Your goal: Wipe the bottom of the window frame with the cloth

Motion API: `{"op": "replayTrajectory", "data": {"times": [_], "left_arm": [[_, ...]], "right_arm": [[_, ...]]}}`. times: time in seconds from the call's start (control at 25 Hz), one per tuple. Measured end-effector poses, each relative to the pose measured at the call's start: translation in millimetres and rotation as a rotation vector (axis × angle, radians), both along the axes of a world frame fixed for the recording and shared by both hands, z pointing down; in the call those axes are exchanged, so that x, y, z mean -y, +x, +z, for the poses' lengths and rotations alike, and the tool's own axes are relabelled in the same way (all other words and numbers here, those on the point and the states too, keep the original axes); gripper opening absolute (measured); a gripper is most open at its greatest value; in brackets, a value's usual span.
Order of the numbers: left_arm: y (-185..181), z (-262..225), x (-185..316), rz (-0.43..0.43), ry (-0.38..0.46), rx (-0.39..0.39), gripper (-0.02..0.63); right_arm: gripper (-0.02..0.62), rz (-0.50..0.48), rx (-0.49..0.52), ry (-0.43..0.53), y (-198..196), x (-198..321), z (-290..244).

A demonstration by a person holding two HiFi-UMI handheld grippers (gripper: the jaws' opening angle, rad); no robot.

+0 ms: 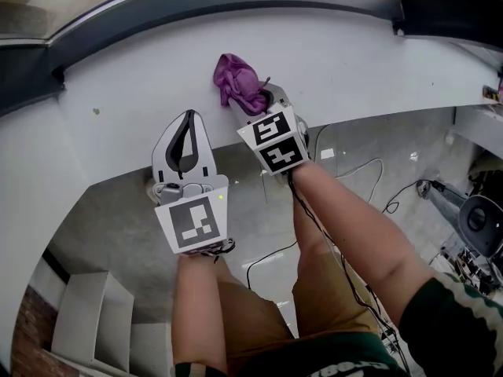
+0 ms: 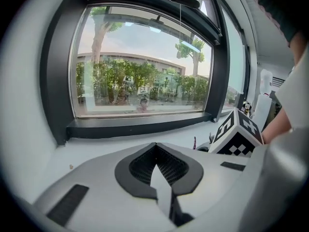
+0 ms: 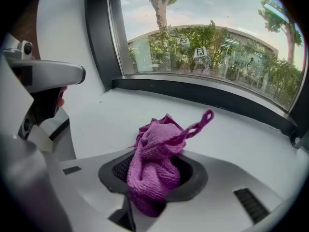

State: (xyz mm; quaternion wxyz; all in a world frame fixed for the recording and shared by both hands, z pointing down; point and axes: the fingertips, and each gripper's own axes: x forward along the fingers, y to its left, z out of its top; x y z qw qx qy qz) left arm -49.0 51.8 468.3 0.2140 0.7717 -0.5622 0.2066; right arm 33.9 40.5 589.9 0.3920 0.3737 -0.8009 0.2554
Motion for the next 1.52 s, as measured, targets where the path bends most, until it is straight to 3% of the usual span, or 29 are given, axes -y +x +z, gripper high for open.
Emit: {"op": "replayTrajectory", "data": {"times": [1.52], "left_arm": [[-189, -1, -38, -0.223, -0.015, 0.048, 0.003]], "right_arm": [[0.152, -0.2, 0.041, 0.003, -192, -12, 0]]}}
